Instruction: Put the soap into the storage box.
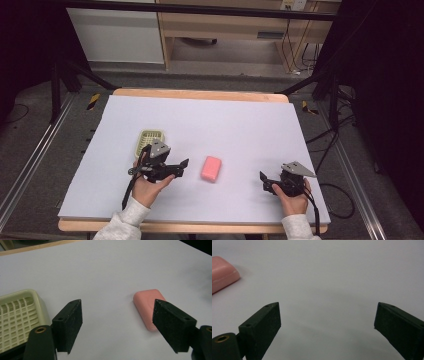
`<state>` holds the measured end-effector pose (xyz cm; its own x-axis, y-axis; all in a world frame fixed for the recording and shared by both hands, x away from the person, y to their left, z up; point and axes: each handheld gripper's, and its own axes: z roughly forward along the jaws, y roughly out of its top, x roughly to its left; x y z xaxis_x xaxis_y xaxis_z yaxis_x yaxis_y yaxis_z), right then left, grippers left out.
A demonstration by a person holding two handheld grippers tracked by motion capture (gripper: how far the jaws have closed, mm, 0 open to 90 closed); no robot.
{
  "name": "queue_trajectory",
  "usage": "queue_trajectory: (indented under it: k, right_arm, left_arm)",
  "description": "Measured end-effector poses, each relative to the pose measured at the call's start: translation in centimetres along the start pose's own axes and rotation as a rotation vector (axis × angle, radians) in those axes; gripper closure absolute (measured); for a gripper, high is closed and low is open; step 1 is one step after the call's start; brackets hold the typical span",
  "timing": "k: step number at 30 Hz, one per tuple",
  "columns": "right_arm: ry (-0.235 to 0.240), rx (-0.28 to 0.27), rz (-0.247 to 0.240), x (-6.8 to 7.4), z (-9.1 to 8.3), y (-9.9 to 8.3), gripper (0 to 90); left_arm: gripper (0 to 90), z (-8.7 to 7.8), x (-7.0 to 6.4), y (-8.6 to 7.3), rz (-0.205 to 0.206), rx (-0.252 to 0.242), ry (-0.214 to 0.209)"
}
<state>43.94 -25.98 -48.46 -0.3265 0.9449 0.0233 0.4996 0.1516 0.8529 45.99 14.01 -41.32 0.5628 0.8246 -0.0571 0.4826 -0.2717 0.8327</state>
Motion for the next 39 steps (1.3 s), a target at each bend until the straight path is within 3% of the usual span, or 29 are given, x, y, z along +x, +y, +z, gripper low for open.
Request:
queue_trajectory:
  k: [39]
  right_arm:
    - [-0.019,-0.015,-0.021,0.2,0.1,-0.1,6.6]
  left_arm:
    - [23.4,3.8,-2.9,1.4,0.039,0.084,-0.021]
